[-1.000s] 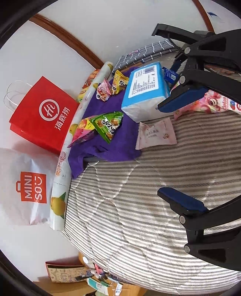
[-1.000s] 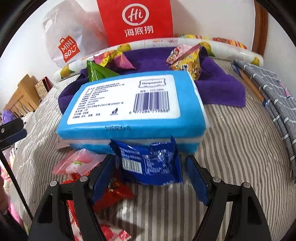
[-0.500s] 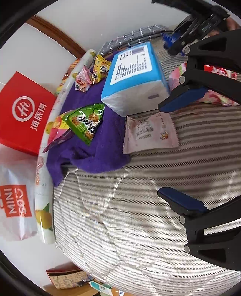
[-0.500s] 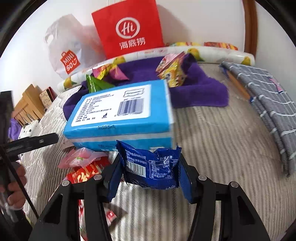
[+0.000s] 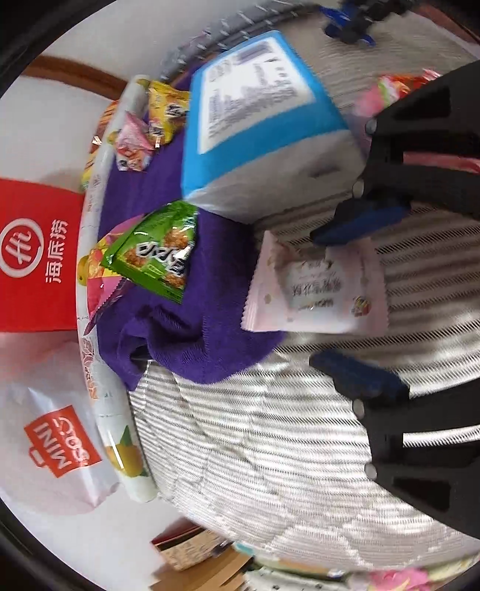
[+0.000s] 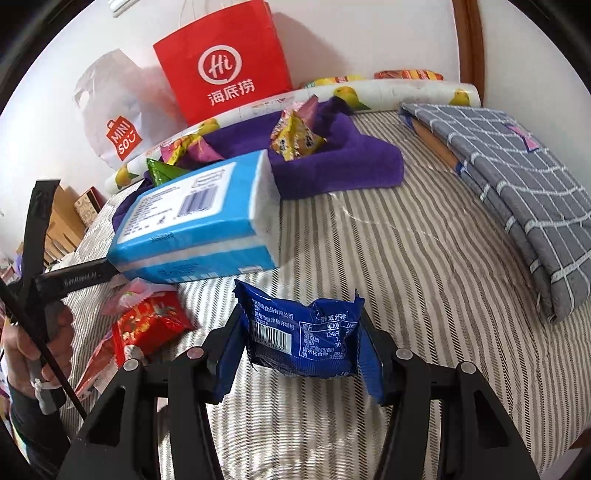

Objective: Organize snacks
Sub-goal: 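Grasp the blue packet with the right gripper while the left gripper grasps the pink wafer packet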

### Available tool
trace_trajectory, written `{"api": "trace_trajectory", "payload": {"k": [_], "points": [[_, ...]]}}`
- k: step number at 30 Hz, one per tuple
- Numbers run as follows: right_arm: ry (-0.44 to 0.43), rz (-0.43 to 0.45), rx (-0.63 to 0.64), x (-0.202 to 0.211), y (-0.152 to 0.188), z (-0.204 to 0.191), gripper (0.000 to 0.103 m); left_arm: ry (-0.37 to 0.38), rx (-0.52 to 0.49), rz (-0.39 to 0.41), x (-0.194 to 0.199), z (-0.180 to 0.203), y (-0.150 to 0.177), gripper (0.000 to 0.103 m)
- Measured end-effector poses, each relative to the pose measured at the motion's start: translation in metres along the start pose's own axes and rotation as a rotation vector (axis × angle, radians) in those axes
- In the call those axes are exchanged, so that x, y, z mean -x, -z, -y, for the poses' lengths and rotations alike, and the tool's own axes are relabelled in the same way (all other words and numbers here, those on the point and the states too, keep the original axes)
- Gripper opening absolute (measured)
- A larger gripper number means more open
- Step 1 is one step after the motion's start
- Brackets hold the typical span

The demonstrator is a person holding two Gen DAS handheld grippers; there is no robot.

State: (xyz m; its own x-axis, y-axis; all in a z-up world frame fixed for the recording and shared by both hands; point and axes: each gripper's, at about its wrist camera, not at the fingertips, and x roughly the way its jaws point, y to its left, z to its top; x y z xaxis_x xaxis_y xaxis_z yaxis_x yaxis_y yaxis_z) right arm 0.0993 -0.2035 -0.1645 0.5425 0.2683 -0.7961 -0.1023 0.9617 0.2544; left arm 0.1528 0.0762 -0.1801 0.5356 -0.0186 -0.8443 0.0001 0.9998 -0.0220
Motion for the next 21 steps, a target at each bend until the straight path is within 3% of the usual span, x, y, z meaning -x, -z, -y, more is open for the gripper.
{"api": "trace_trajectory", "payload": {"k": [4, 8, 9, 10, 11, 21], "points": [[-0.010, 0.002, -0.031, 0.000, 0.002, 0.012, 0.055, 0.019, 0.009, -0.009, 0.002, -0.006, 0.000, 0.058], [-0.023, 0.009, -0.040, 0.005, 0.003, 0.014, 0.055, -0.014, -0.003, 0.022, -0.003, -0.001, -0.003, 0.062], [-0.021, 0.013, -0.037, 0.007, 0.004, 0.014, 0.055, -0.016, -0.001, 0.029, -0.004, 0.000, -0.003, 0.059], [-0.017, 0.020, -0.032, 0.010, 0.005, 0.014, 0.055, -0.018, 0.008, 0.043, -0.002, -0.001, -0.002, 0.046], [-0.014, 0.023, -0.029, 0.013, 0.006, 0.015, 0.055, -0.015, 0.011, 0.046, 0.000, -0.002, -0.001, 0.039], [-0.009, 0.033, -0.041, 0.028, 0.013, 0.019, 0.055, 0.103, 0.074, 0.045, 0.031, -0.023, 0.031, 0.037]]}}
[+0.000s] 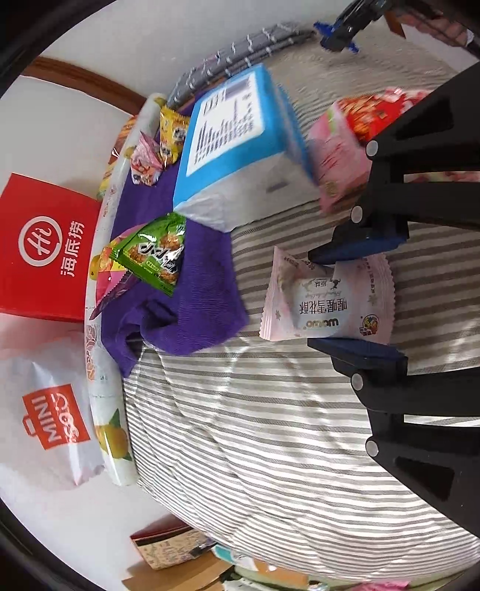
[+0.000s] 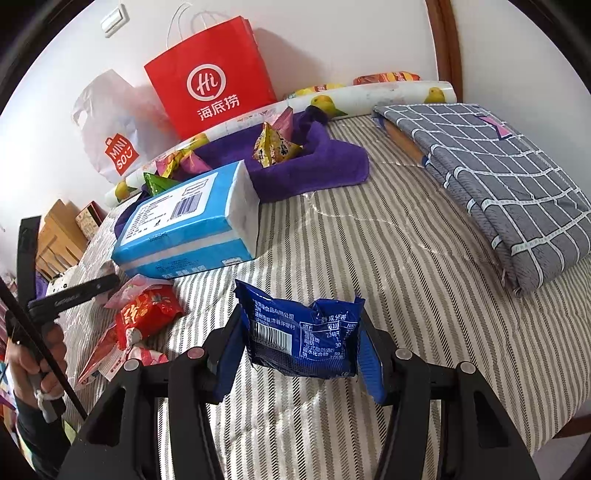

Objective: Organize snacks
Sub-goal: 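Grasp the blue packet with the right gripper while the left gripper grasps the pink wafer packet, then carry both packets over the purple towel and open both grippers to drop them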

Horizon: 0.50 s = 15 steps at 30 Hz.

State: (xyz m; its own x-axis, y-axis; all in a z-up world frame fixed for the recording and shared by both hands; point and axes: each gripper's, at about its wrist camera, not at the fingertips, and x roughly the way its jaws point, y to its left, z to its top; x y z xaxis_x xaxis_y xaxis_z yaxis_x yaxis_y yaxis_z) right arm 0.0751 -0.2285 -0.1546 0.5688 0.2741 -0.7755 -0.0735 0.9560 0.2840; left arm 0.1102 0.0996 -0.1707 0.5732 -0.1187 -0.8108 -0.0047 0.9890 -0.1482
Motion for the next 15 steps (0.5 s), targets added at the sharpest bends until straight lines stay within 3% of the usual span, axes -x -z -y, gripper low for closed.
{"api": "trace_trajectory", "payload": {"k": [5, 15], "points": [[0.003, -0.008, 0.033, 0.001, 0.002, -0.012, 0.055, 0.071, 0.022, 0.012, 0.021, -0.002, 0.010, 0.037], [-0.031, 0.002, 0.076, 0.012, -0.005, -0.039, 0.055, 0.158, -0.028, 0.063, 0.059, 0.016, 0.013, 0.037]]}}
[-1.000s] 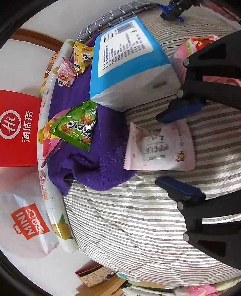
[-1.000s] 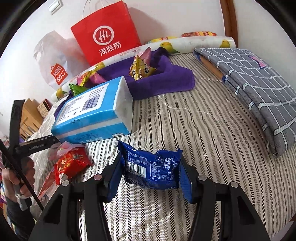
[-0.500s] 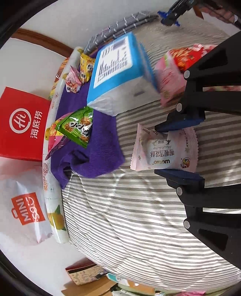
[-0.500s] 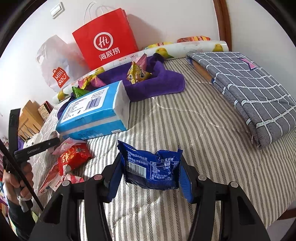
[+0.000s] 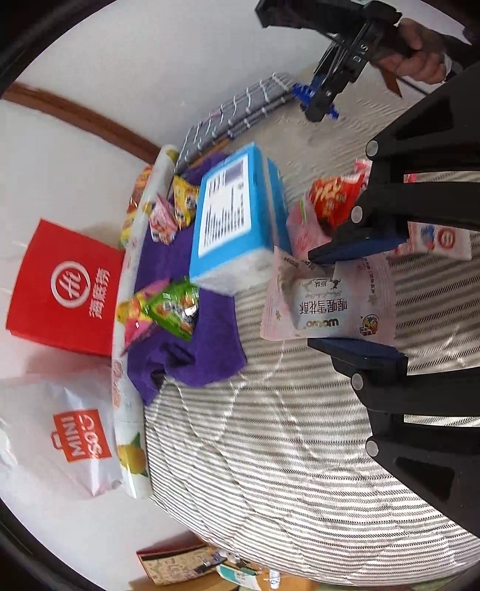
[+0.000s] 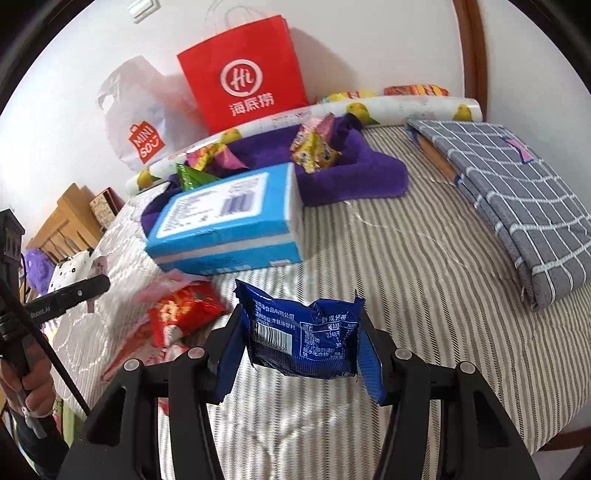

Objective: Organize snacks
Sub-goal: 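Carry both packets over the purple towel and open both grippers to drop them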

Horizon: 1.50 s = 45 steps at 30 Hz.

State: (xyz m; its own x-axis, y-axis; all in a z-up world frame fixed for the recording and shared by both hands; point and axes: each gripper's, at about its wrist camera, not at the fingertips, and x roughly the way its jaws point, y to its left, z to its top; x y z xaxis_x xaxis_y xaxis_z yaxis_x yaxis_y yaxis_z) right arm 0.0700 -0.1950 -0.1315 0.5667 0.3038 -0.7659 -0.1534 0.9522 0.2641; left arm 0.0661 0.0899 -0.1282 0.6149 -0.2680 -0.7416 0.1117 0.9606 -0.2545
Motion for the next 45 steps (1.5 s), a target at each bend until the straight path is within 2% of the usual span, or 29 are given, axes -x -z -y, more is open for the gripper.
{"api": "trace_trajectory", "payload": {"k": [11, 20, 29, 36, 45], "points": [[-0.030, 0.072, 0.058, 0.022, -0.032, -0.030, 0.055, 0.065, -0.048, 0.021, 0.008, 0.024, -0.020, 0.037], [-0.021, 0.116, 0.113, 0.022, -0.068, -0.051, 0.055, 0.061, -0.051, 0.044, 0.011, 0.024, -0.050, 0.037], [-0.020, 0.137, 0.152, 0.004, -0.105, -0.063, 0.054, 0.058, -0.007, 0.056, 0.005, 0.013, -0.084, 0.037], [-0.048, 0.151, 0.130, -0.017, -0.143, -0.060, 0.054, 0.039, 0.025, 0.090, 0.000, 0.005, -0.117, 0.037], [-0.074, 0.189, 0.126, -0.040, -0.191, -0.062, 0.054, 0.057, 0.078, 0.111, -0.021, 0.000, -0.154, 0.037]]}}
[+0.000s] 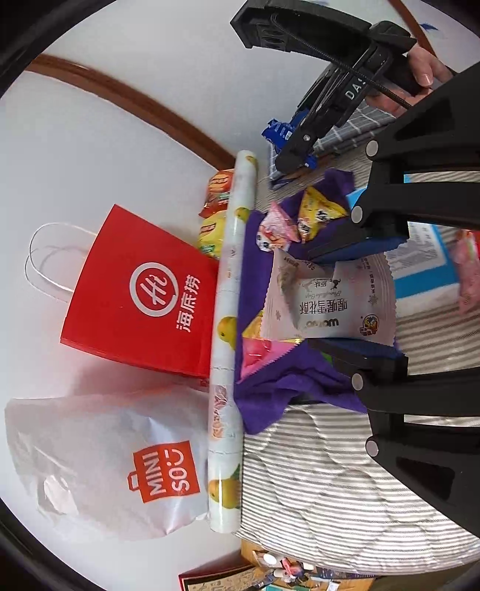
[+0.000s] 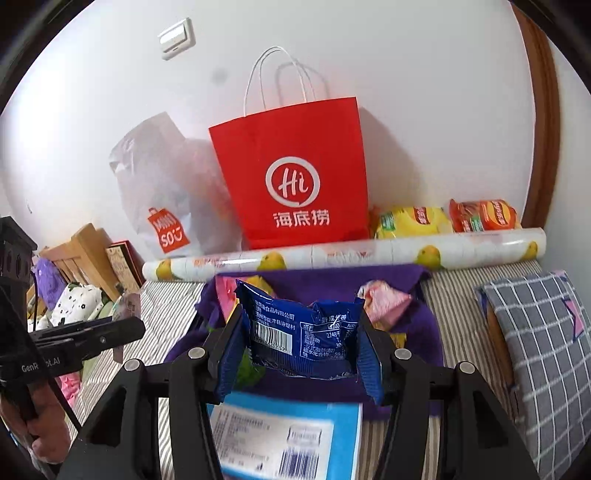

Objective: Organize snacks
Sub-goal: 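Carry both packets over the purple towel and open both grippers to drop them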

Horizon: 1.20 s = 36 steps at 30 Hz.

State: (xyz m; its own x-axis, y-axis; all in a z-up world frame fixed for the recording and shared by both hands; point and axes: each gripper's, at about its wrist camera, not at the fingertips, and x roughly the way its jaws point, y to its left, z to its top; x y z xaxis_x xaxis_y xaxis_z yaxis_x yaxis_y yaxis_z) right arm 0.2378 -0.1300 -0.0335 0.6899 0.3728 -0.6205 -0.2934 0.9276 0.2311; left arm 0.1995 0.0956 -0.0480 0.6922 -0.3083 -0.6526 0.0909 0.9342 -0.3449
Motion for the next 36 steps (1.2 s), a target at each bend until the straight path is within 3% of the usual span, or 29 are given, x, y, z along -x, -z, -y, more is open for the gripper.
{"api": "trace_trajectory", "payload": {"k": [7, 13, 26, 36], "points": [[-0.001, -0.050, 0.023, -0.045, -0.004, 0.011, 0.054, -0.015, 0.025, -0.005, -0.022, -0.009, -0.005, 0.037], [-0.024, -0.197, -0.018, -0.094, 0.017, 0.026, 0.054, -0.015, 0.082, -0.035, -0.042, -0.032, 0.003, 0.037], [-0.037, -0.273, -0.082, -0.115, 0.033, 0.043, 0.055, -0.017, 0.160, -0.066, -0.077, -0.061, 0.022, 0.037], [-0.019, -0.340, -0.055, -0.127, 0.041, 0.039, 0.058, -0.014, 0.197, -0.078, -0.084, -0.071, 0.027, 0.037]]}}
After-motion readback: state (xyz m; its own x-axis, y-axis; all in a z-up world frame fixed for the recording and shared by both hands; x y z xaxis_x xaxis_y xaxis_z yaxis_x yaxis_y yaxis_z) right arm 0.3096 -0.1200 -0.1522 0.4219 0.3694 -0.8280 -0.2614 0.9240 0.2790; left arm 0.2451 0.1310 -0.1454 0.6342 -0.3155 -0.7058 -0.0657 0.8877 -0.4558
